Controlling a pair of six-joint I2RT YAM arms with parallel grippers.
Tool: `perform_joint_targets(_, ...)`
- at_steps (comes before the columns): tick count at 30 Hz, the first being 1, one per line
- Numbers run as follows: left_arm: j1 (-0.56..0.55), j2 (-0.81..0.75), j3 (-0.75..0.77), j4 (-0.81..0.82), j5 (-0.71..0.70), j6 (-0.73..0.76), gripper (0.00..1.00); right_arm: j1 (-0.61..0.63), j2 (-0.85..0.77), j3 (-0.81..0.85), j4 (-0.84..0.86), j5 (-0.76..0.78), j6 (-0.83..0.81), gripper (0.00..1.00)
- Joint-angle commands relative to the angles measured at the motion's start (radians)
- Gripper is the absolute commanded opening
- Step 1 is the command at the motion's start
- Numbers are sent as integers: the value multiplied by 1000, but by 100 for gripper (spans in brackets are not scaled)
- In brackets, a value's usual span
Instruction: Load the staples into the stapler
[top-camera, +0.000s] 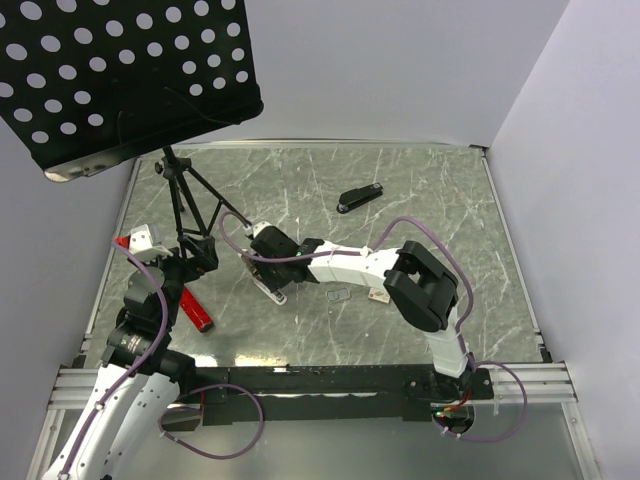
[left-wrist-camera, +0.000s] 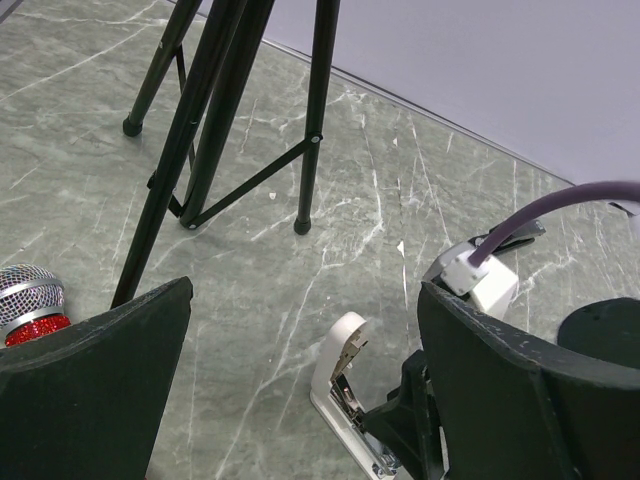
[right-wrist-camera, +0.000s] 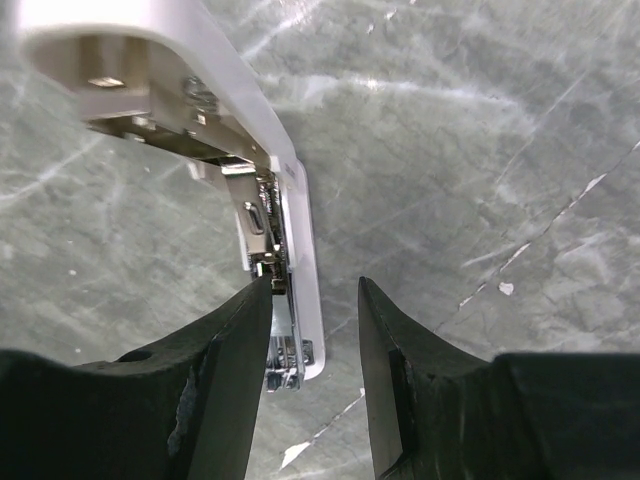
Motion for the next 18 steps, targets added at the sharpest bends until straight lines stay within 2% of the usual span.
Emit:
perform_joint_targets(1, 5, -1, -1, 42, 16, 14, 99, -6, 26, -21, 10, 2, 5, 47)
perform_joint_targets(18, 5, 7, -3, 45, 23, 17, 100, -4, -90, -98, -2, -4, 0, 47)
